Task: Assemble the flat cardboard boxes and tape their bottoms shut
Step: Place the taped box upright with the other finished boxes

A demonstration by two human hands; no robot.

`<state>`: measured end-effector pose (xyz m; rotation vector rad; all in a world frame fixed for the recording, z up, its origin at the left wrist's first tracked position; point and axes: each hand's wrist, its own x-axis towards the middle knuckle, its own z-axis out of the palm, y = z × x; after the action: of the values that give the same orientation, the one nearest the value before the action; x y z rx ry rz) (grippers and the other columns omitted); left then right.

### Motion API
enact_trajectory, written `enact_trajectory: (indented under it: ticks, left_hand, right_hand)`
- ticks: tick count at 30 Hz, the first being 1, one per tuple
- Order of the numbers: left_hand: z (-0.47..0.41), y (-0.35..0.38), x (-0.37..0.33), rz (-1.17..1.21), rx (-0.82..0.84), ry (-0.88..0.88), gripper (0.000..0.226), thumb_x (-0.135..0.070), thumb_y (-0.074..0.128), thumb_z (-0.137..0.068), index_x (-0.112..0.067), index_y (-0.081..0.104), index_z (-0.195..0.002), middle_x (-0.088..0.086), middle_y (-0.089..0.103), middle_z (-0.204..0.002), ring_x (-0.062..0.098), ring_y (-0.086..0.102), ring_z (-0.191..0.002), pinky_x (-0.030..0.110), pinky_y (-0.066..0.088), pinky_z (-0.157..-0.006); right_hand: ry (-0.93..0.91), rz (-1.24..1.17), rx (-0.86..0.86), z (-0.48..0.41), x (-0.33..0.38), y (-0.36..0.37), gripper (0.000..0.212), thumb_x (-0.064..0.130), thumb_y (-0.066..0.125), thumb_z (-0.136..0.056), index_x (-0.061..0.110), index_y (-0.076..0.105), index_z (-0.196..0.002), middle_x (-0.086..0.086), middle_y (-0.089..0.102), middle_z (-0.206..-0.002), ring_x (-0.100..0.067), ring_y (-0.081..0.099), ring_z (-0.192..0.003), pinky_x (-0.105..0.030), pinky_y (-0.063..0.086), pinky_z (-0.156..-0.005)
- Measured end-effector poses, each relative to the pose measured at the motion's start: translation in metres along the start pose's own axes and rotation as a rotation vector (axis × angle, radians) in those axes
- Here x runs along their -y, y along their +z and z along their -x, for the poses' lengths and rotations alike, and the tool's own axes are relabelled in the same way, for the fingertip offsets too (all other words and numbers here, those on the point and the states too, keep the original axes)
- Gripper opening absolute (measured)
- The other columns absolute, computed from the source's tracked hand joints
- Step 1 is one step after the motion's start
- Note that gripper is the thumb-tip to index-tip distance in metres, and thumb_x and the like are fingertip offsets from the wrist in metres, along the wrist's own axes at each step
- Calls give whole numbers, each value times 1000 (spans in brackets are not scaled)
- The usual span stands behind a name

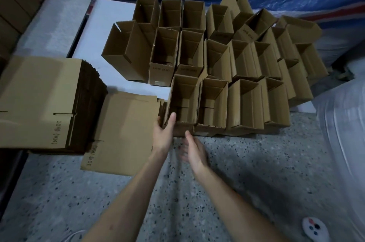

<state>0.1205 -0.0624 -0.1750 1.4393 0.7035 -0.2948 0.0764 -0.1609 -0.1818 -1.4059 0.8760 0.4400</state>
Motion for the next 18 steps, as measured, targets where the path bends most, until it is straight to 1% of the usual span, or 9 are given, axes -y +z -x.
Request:
enact_trajectory:
  ticks: [3,6,8,10,11,12,14,16,18]
  left_hand:
    - [-9,-5,-5,97,65,-55,73,-54,60,-94,-13,40,-151,10,48,-150,27,48,-136,47,39,-115]
    - [-2,-18,-2,32,38,49,51,-43,57,-99,-18,50,-143,6,56,-141,21,52,-130,43,41,-113]
    - [7,-35,7,-137,15,198,49,-39,64,-96,-21,53,-141,2,57,-138,17,53,-126,41,45,-110]
    - [11,-58,23,-529,-9,366,59,-43,71,-89,-27,51,-143,-1,53,-143,19,46,-133,44,38,-114]
    - [13,-70,35,-775,21,404,70,-46,73,-86,-33,44,-148,-1,42,-154,24,34,-144,47,24,-120]
    - [15,-81,49,-1008,79,392,82,-51,73,-83,-40,32,-153,-2,21,-164,28,11,-153,50,7,-121]
    - [21,-100,79,-1341,171,288,98,-51,71,-84,-55,1,-153,-1,-27,-162,32,-29,-147,61,-12,-114]
    - [29,-115,103,-1457,175,252,98,-32,63,-93,-60,-12,-149,3,-47,-151,38,-37,-142,72,-9,-111]
    - [35,-126,113,-1494,151,297,99,-14,55,-95,-57,-14,-150,4,-47,-151,43,-30,-145,73,-5,-111]
  right_hand:
    - [-31,18,3,-7,14,3,50,52,50,-100,23,54,-140,1,58,-136,-17,62,-113,-27,54,-76]
    - [-46,2,6,-10,21,2,46,50,47,-101,23,54,-138,5,60,-129,-8,63,-101,-27,55,-77]
    - [-51,21,6,-10,20,-1,45,48,47,-102,20,56,-136,4,61,-126,-11,64,-103,-31,56,-82]
    - [-48,40,14,-7,15,-5,43,45,46,-103,16,59,-132,-1,63,-129,-18,65,-107,-36,56,-87]
    - [-41,46,24,-5,12,-6,43,44,45,-104,14,61,-129,-3,64,-129,-20,66,-107,-36,56,-88]
    - [-33,53,30,-2,8,-8,42,43,45,-104,12,63,-126,-3,65,-127,-21,67,-105,-35,56,-86]
    - [-28,73,26,5,1,-11,40,42,45,-104,12,67,-119,-3,68,-122,-21,69,-101,-34,57,-85]
    - [-19,80,24,12,-8,-13,38,40,45,-105,13,68,-115,-3,70,-118,-22,70,-100,-37,57,-87]
    - [-21,91,18,19,-17,-17,38,39,45,-105,12,70,-114,-2,71,-116,-22,71,-97,-37,57,-86]
